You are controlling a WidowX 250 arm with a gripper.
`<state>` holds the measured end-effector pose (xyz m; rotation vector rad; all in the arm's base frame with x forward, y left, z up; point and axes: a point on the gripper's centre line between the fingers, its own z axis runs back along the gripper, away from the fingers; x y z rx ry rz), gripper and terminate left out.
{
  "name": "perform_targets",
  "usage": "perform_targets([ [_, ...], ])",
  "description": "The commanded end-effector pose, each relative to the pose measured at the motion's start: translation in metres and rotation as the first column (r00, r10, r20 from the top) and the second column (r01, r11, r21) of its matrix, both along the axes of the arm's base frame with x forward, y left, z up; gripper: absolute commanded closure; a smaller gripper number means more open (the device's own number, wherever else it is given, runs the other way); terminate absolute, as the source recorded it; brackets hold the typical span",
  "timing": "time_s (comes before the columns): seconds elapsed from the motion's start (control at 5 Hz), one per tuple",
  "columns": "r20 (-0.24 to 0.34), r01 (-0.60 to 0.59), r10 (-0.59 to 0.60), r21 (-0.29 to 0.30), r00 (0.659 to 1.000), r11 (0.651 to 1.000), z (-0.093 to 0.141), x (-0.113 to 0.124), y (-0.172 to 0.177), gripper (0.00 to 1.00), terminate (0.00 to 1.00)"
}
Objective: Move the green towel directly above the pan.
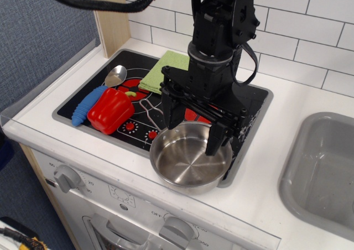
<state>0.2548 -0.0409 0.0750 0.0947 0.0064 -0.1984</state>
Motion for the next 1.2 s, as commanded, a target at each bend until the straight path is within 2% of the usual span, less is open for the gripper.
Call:
perform_targets([
  [0.0,0.0,0.0,0.0,0.0,1.0,1.0,0.0,0.0,0.0,0.0,0.0],
  [0.2,0.037,-0.053,0.052,0.015,0.998,0.998,0.008,0.027,0.019,0.0,0.0],
  [0.6,0.11,-0.151,0.143,0.063,0.984,0.987,0.016,0.096,0.079,0.0,0.0],
  [1.0,0.079,-0.15,0.148,0.018,0.986,0.989,-0.016,0.13,0.099,0.0,0.0],
])
